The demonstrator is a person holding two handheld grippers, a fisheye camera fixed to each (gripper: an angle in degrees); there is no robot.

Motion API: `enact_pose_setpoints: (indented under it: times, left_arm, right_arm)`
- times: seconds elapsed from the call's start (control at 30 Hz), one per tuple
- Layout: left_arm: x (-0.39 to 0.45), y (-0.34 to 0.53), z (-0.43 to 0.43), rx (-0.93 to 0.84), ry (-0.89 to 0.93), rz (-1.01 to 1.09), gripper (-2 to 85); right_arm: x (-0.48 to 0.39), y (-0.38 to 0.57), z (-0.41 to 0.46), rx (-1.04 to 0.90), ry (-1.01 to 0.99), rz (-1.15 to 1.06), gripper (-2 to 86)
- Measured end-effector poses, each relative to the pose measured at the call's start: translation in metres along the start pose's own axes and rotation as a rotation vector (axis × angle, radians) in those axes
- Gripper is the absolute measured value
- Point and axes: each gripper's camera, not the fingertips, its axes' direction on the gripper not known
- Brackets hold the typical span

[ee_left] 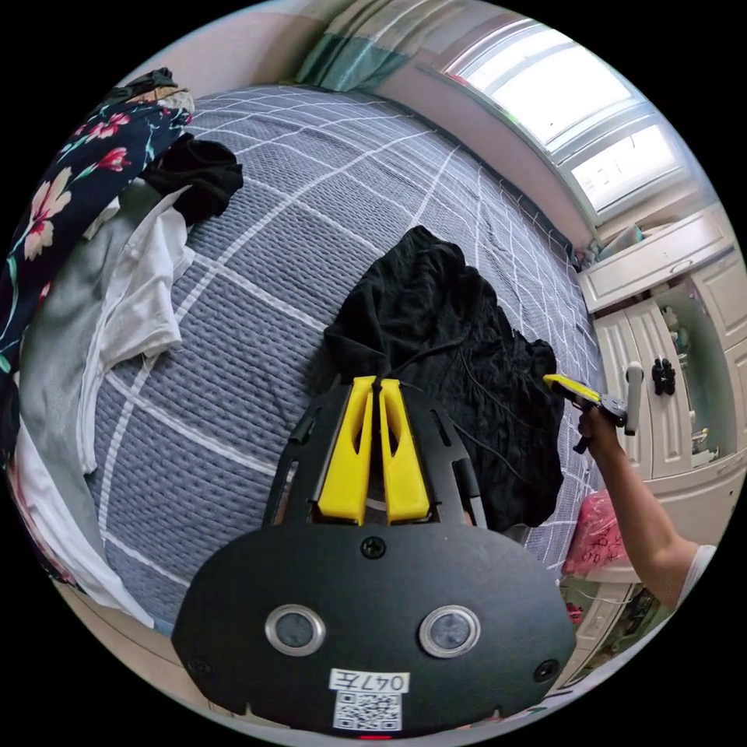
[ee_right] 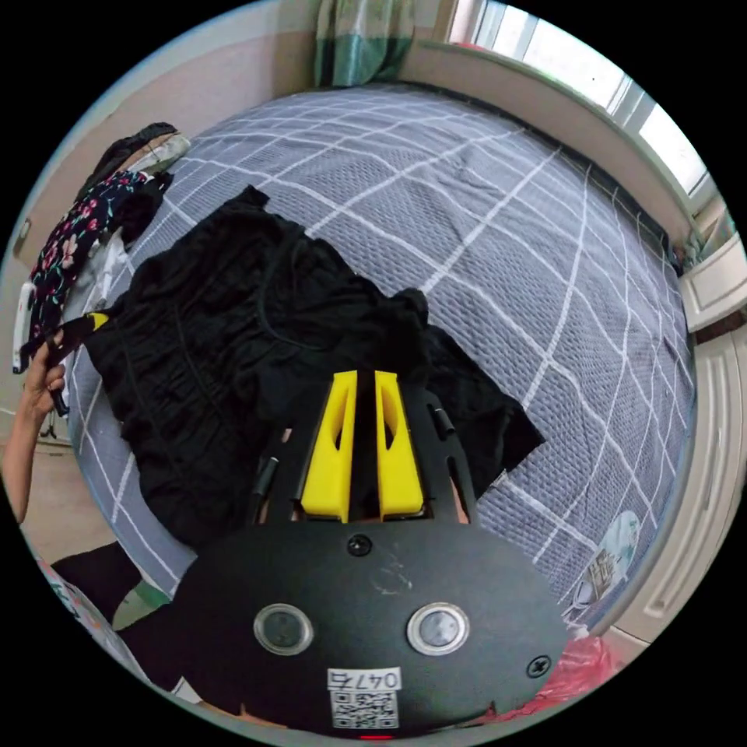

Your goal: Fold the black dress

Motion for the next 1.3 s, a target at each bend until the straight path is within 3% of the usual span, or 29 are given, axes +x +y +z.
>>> enact_pose_setpoints:
  times: [0.03, 0.07, 0.13, 0.27, 0.53, 0.7, 0.93, 1.1, 1.3]
  left_arm:
    - [-0.001, 0.0, 0.0, 0.001, 0.005, -0.005, -0.8]
    - [-0.003, -0.001, -0.001, 0.003, 0.013, -0.008, -0.8]
    - [-0.004, -0.001, -0.002, 0.009, 0.014, -0.007, -0.7]
    - [-0.005, 0.001, 0.001, 0.019, 0.025, -0.017, -0.8]
    - [-0.002, 0.003, -0.003, 0.045, 0.095, -0.005, -0.8]
    - [0.035, 0.01, -0.016, 0.057, 0.223, 0.054, -0.8]
    - [0.138, 0.026, -0.017, 0.015, 0.246, 0.225, -0.8]
    - [0.265, 0.057, 0.021, -0.136, 0.327, 0.406, -0.8]
    - [0.377, 0.111, 0.101, -0.255, 0.249, 0.583, -0.4]
  right_arm:
    - [0.004, -0.005, -0.004, -0.004, -0.048, 0.037, 5.0]
    - [-0.002, -0.015, -0.024, 0.112, -0.111, 0.017, 7.6]
    - [-0.03, -0.047, -0.044, 0.194, -0.116, -0.115, 11.8]
    - [-0.089, -0.15, -0.014, 0.084, -0.164, -0.392, 14.8]
    - [-0.119, -0.213, 0.068, -0.074, -0.172, -0.535, 1.0]
    - [-0.104, -0.195, 0.054, -0.002, -0.19, -0.574, -0.4]
    - [-0.02, -0.142, 0.006, 0.127, -0.335, -0.519, -0.6]
    - [0.057, -0.071, -0.029, 0.14, -0.343, -0.503, -0.6]
    - [0.139, 0.018, -0.03, 0.124, -0.333, -0.447, -0.2]
